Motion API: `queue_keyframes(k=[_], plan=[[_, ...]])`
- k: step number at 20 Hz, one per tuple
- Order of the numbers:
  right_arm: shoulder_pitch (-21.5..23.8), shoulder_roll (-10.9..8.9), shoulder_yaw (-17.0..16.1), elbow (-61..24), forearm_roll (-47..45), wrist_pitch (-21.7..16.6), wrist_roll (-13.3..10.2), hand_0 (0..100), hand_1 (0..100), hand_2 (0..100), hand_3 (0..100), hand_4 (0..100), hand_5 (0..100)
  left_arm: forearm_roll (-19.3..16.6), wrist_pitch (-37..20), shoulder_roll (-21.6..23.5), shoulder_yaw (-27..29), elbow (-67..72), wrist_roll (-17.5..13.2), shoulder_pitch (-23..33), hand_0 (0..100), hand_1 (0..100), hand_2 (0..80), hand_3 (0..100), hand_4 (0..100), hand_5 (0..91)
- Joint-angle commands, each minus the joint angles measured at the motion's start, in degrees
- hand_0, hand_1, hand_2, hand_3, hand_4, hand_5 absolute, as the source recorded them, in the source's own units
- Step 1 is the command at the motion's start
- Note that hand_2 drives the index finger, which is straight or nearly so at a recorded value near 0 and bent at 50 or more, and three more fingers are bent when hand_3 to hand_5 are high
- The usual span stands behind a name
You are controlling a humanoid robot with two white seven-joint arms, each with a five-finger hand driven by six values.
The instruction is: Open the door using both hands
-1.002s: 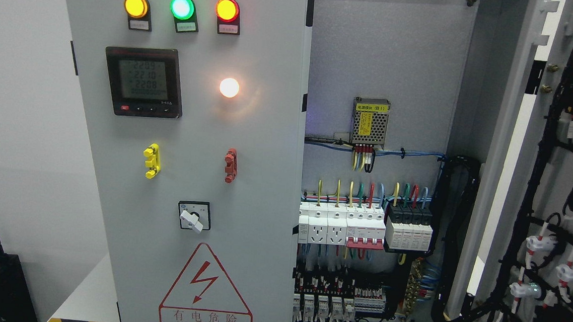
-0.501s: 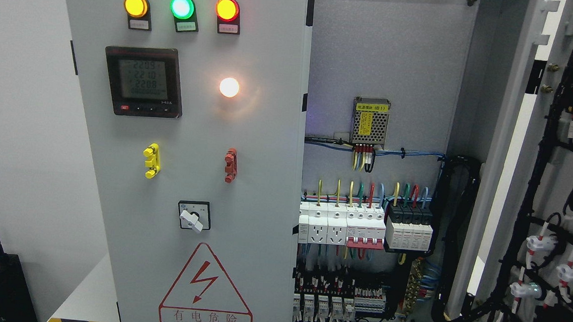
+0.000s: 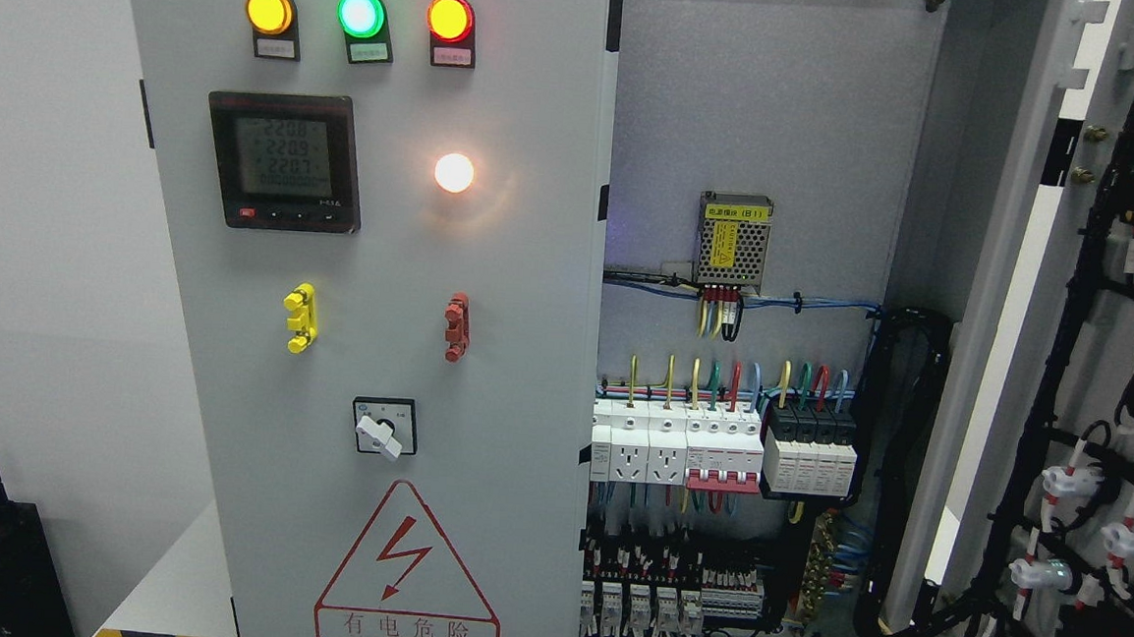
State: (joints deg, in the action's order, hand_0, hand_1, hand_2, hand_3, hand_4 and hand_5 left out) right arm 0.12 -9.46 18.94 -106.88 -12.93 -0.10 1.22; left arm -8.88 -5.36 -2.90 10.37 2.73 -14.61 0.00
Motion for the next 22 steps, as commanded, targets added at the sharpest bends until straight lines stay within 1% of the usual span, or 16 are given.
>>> queue_keyframes(k=[1,4,6,9,11,15,22], plan=[[-4.4,3.13,0.0,1.6,0.0,1.6,0.1,11,0,0,0,0,0,0.0,-0.1,0.0,0.0,0.0,0.0,0.8,0,0,0.0,0,3,0.0],[-5.6,3.3,0.0,2.2,0.0,2.3,0.1,11,0,0,0,0,0,0.0,-0.1,0.0,0.0,0.0,0.0,0.8,0,0,0.0,0,3,0.0],[-6.1,4.09,0.0,2.9,-0.1,2.6,0.1,11,0,0,0,0,0,0.0,-0.2,0.0,0.0,0.0,0.0,0.8,0,0,0.0,0,3,0.0],[-7.3,4.53,-0.2,4.4,-0.1,3.8,0.2,11,0,0,0,0,0,0.0,-0.1,0.0,0.0,0.0,0.0,0.8,0,0,0.0,0,3,0.0],[-8.2,5.41,-0.2,5.4,0.0,3.9,0.2,11,0,0,0,0,0,0.0,-0.2,0.0,0.0,0.0,0.0,0.8,0,0,0.0,0,3,0.0],[-10.7,6.46,-0.2,7.4,0.0,5.3,0.2,11,0,0,0,0,0,0.0,-0.1,0.0,0.0,0.0,0.0,0.8,0,0,0.0,0,3,0.0],[-15.1,6.73,-0.3,12.6,-0.1,5.5,0.2,11,0,0,0,0,0,0.0,-0.1,0.0,0.0,0.0,0.0,0.8,0,0,0.0,0,3,0.0]])
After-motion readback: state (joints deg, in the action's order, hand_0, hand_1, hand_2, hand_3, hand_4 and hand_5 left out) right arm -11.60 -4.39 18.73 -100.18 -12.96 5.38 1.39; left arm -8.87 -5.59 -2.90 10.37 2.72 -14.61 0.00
